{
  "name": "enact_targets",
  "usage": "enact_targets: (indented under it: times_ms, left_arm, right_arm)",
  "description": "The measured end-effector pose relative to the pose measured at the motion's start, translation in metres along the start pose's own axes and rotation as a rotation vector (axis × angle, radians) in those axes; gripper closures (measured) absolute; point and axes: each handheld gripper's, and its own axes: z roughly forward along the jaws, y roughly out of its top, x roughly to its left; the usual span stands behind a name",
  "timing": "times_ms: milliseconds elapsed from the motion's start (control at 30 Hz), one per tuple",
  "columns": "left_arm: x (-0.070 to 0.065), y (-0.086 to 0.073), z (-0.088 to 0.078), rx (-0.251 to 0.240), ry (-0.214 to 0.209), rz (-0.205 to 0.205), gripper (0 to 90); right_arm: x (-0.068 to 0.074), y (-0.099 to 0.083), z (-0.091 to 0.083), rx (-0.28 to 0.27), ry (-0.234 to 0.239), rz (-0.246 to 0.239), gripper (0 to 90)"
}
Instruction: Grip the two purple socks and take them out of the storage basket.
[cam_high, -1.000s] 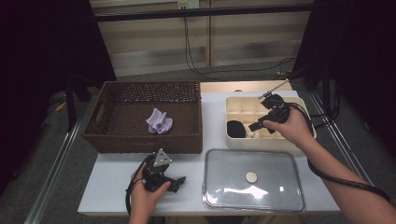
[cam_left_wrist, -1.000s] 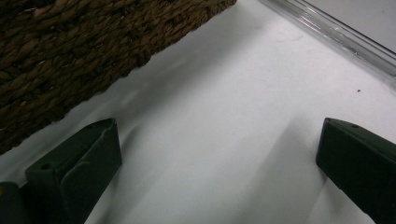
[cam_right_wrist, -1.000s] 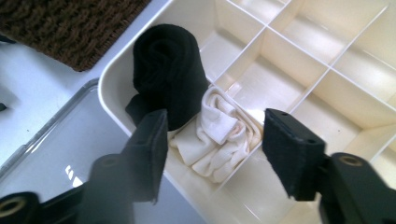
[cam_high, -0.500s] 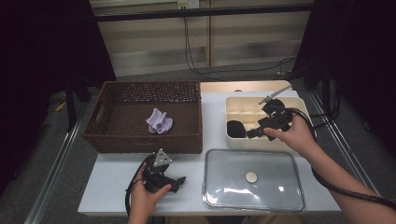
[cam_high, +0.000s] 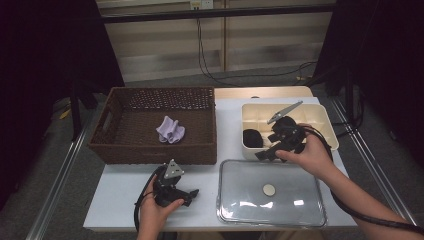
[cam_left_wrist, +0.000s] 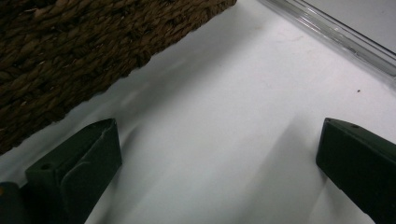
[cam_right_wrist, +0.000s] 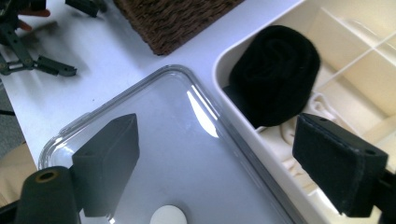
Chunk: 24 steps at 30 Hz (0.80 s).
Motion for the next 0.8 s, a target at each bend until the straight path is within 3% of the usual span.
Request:
enact_targets:
  times_ms: [233,433,533,800]
  left_arm:
    - [0.0,0.0,0.0,-0.002,0.0,-0.001,0.0]
    - [0.0,0.0,0.0,-0.002,-0.001,-0.001,0.0]
    - [0.0,0.0,0.0,-0.002,-0.001,-0.001,0.0]
    - [0.0,0.0,0.0,0.002,0.001,0.0,0.0]
  right_arm:
    - [0.017,-0.012,0.011,0.011,0.036,-0.02,11.7]
    - [0.031,-0.017,0.015,-0.022,0.046,-0.073,10.1]
    - [0.036,-0.019,0.019,-0.024,0.069,-0.076,9.6]
    - [0.049,-0.036,0.049,-0.01,0.098,-0.083,8.7]
